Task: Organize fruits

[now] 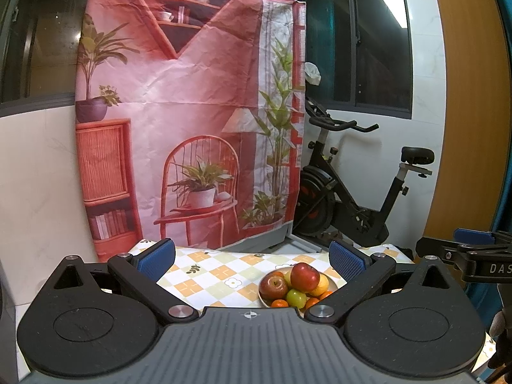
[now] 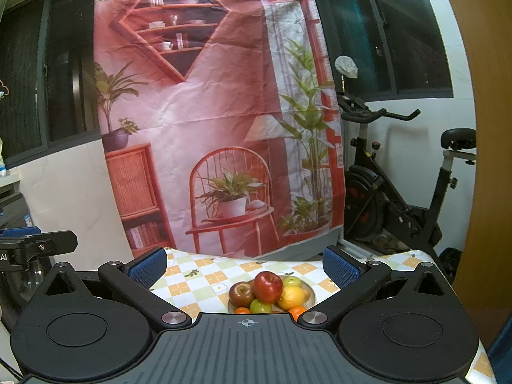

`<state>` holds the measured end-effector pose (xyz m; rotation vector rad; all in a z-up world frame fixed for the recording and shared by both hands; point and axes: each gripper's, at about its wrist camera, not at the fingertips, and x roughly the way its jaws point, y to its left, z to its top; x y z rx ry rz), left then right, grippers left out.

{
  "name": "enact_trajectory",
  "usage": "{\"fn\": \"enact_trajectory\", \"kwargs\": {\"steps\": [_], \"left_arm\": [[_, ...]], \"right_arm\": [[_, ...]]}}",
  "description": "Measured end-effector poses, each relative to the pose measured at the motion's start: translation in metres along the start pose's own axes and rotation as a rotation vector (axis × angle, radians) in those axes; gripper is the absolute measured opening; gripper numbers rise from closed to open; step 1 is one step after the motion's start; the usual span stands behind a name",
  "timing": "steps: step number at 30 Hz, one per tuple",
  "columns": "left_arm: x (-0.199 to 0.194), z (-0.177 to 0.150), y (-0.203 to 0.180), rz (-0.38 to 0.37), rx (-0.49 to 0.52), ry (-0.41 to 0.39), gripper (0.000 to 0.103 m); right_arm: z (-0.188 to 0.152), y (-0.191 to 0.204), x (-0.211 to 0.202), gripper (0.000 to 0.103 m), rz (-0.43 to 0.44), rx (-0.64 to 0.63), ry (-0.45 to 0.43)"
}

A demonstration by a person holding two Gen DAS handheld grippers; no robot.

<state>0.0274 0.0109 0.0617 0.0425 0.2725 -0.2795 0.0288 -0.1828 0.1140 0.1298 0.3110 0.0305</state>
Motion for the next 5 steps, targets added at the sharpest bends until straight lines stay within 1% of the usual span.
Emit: {"fn": "enact_trajectory", "kwargs": {"steps": [5], "left_arm": [[0.0003,-0.0004,-0.0014,-0.003,0.005,0.001,0.103]], "right_arm": [[0.0001,0.0,0.0001,0.103,0.0,0.0,0.0]]}}
